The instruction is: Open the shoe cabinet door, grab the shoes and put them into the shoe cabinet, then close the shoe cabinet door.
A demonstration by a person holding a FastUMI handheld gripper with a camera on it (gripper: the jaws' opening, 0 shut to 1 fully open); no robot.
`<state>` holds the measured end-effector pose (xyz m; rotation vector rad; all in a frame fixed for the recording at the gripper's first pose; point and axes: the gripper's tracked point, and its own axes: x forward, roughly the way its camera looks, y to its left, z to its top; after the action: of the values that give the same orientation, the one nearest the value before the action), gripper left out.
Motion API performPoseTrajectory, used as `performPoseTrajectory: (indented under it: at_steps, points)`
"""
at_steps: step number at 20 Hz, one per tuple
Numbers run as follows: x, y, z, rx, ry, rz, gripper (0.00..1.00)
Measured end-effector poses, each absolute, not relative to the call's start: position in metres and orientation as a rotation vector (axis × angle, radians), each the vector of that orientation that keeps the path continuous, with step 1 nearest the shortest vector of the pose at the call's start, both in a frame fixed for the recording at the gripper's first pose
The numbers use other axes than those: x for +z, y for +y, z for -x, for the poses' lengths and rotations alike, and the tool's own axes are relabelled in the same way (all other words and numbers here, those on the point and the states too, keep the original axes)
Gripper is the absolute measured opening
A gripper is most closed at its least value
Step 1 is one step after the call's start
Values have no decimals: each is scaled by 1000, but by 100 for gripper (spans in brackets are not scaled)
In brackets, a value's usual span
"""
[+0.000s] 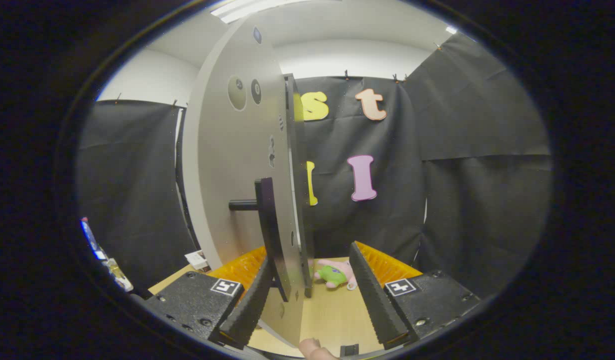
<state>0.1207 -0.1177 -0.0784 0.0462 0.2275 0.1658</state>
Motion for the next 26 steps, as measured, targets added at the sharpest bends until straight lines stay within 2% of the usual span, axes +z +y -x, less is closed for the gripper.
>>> performPoseTrajectory:
  at_steps: [3,4,5,7,11,16,18,26]
  points:
    - [-84,-133,-98,156,245,-48,93]
    - [-86,-132,-87,142,249,-65,99]
    - [-85,-129,-77,127,247,-80,100]
    - [-76,-119,-57,111,214,-91,97]
    - [-70,-97,-21,39,127,-113,99]
    - [-83,-32,10,72,64,-207,98]
    - [-91,-4,9,107,35,-210,98]
    - [-175,69,-37,85,14,-41,98]
